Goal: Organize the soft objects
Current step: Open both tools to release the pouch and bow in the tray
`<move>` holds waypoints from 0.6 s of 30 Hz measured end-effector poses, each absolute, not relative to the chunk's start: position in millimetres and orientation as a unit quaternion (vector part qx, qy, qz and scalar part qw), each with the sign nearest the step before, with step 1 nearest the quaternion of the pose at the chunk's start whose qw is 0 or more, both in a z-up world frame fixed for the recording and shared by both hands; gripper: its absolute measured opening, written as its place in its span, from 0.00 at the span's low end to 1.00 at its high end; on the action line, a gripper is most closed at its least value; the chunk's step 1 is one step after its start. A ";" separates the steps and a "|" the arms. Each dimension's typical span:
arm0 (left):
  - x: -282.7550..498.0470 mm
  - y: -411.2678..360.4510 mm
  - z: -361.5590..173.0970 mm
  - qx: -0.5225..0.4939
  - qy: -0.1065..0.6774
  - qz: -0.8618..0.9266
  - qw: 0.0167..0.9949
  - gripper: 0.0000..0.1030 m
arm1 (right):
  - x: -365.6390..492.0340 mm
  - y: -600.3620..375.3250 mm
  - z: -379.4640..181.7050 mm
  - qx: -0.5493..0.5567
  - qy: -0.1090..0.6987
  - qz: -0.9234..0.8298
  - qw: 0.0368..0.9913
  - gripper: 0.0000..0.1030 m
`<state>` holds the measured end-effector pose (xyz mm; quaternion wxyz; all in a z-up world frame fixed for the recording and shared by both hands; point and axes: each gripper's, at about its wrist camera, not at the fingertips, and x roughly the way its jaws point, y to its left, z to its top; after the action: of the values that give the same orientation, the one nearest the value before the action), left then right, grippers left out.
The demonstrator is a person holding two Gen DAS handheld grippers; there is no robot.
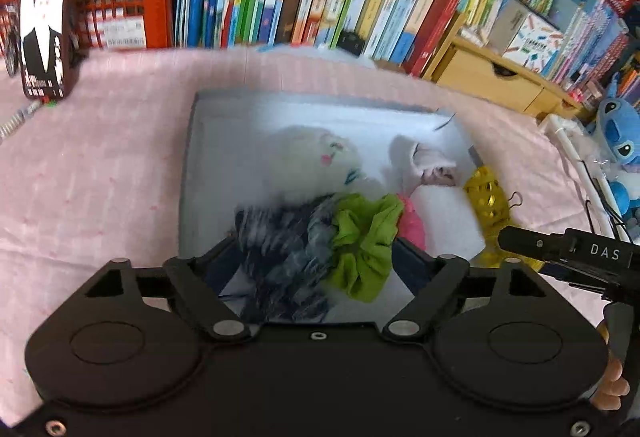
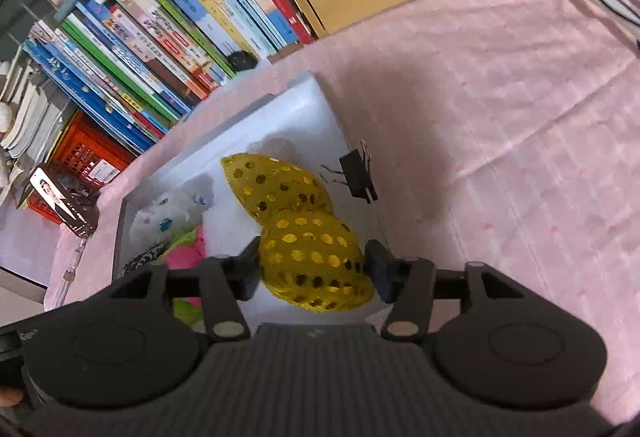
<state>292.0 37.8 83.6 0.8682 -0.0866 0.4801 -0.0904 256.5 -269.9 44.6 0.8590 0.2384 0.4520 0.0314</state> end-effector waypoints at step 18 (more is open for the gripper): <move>162.8 74.6 135.0 -0.043 0.313 -0.101 0.943 0.91 | 168.5 -270.2 96.1 0.163 0.316 0.115 0.928 0.90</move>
<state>162.8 74.6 135.0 0.9434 -0.0429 0.3128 -0.1013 168.5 -270.2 96.1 0.9278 0.1628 0.3155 0.1147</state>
